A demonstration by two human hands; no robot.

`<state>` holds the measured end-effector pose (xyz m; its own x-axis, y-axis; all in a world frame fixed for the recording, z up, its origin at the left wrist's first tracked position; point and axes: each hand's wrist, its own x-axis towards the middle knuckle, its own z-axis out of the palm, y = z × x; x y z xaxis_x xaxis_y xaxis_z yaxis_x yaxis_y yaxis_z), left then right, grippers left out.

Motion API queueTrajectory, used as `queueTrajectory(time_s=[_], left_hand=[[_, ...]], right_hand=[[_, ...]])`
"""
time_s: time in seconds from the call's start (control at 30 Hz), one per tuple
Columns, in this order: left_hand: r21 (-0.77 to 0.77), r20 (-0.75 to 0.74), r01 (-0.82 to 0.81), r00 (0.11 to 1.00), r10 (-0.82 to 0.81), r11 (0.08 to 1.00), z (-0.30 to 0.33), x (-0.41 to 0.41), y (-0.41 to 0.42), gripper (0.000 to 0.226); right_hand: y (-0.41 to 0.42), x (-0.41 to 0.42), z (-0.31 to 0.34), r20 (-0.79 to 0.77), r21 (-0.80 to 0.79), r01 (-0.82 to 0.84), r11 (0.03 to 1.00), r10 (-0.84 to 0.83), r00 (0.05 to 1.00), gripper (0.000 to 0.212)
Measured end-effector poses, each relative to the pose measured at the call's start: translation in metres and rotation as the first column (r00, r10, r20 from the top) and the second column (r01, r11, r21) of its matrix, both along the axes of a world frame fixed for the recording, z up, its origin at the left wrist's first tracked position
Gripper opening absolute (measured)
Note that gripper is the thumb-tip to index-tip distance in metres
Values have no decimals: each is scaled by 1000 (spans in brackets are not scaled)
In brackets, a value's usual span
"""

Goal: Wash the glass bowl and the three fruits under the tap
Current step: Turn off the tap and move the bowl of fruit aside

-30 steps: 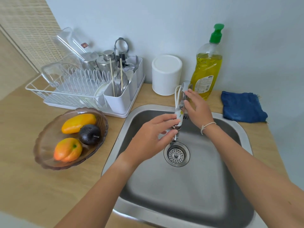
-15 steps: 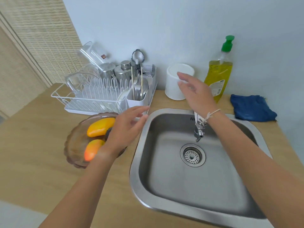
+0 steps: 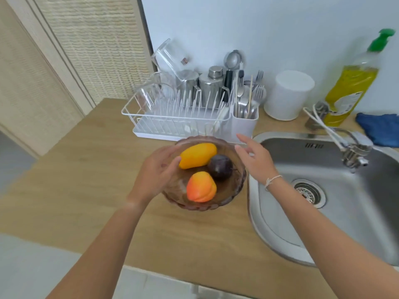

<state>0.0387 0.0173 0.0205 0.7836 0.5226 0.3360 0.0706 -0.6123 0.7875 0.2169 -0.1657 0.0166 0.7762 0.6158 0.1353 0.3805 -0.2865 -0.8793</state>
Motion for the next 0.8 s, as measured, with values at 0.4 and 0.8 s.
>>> queueTrajectory(time_s=[0.4, 0.8], left_hand=[[-75, -157, -155, 977, 142, 985, -53, -19, 36, 40], [-464, -113, -195, 980, 161, 864, -61, -19, 32, 49]], right_hand=[[8, -23, -46, -234, 55, 141, 989, -124, 964, 48], [10, -25, -53, -304, 98, 195, 976, -157, 940, 44]])
